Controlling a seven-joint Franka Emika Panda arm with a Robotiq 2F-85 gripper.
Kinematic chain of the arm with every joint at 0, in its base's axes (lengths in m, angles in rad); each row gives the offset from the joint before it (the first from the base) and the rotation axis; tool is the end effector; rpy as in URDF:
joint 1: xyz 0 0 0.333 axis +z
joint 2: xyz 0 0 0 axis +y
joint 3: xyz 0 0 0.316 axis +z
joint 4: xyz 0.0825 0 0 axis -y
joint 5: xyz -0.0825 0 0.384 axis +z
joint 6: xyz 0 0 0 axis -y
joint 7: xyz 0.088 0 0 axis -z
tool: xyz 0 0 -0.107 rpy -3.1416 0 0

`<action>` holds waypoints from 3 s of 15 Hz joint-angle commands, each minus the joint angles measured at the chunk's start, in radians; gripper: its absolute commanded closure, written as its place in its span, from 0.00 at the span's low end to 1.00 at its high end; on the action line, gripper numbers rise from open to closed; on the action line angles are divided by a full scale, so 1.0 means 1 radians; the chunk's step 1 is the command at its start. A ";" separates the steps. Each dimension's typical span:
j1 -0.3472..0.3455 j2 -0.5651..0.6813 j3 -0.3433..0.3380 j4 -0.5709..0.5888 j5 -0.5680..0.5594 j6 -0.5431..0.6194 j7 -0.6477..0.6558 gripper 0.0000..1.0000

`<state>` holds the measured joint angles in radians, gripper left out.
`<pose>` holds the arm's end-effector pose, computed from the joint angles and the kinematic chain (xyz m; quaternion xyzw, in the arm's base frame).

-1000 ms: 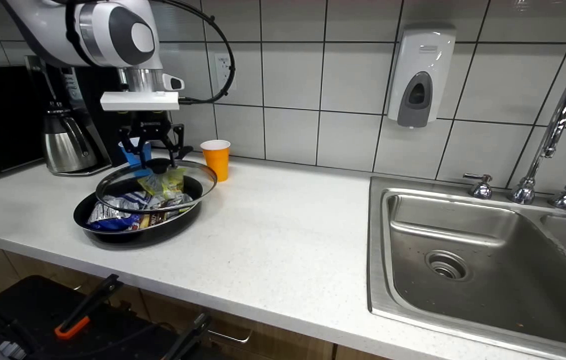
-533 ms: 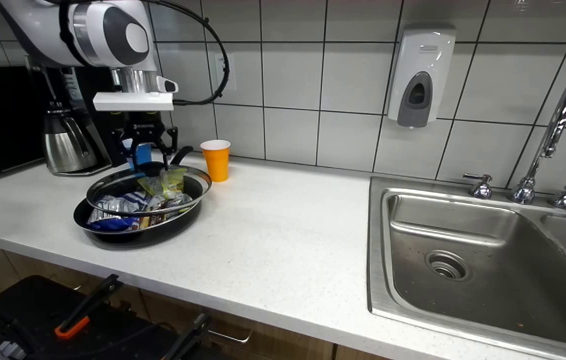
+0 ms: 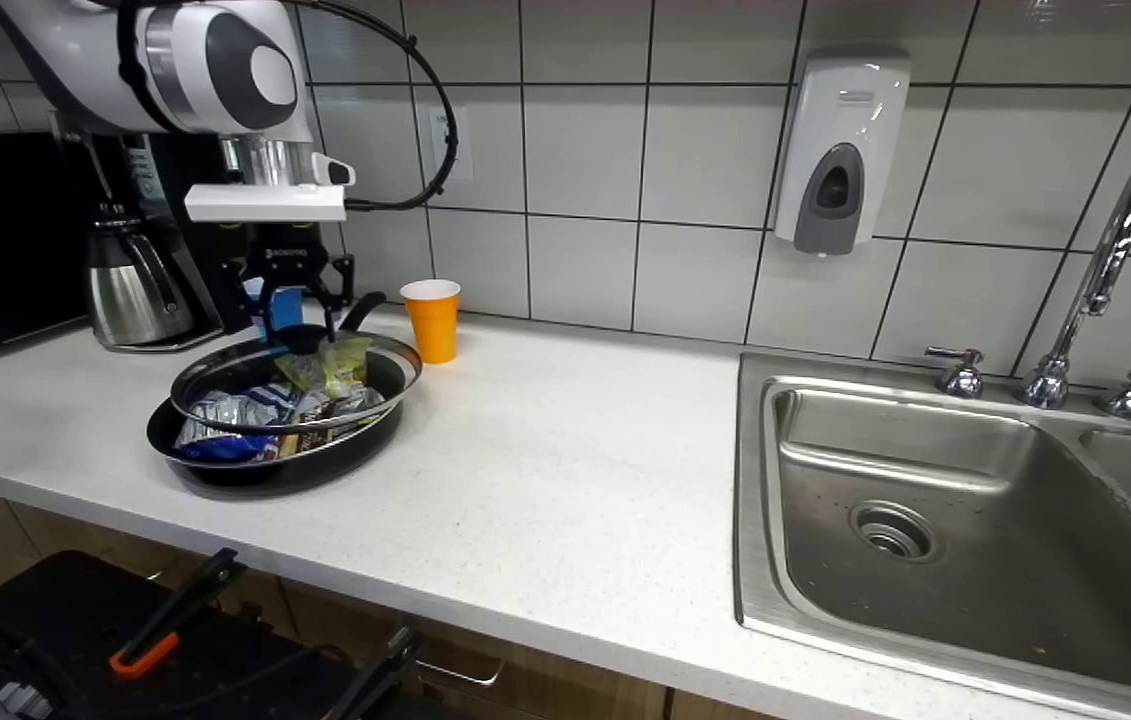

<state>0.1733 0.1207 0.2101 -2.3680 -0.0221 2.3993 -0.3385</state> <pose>0.4607 0.1866 0.2688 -0.9317 -0.3605 0.0434 0.0045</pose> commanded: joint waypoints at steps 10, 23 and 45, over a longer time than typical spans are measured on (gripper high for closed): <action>0.020 -0.007 0.027 0.006 0.028 -0.070 -0.023 0.61; 0.039 -0.020 0.023 0.012 -0.054 -0.083 0.060 0.61; 0.067 -0.049 0.023 -0.012 -0.095 -0.066 0.161 0.61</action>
<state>0.2364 0.1182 0.2251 -2.3697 -0.1051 2.3620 -0.2088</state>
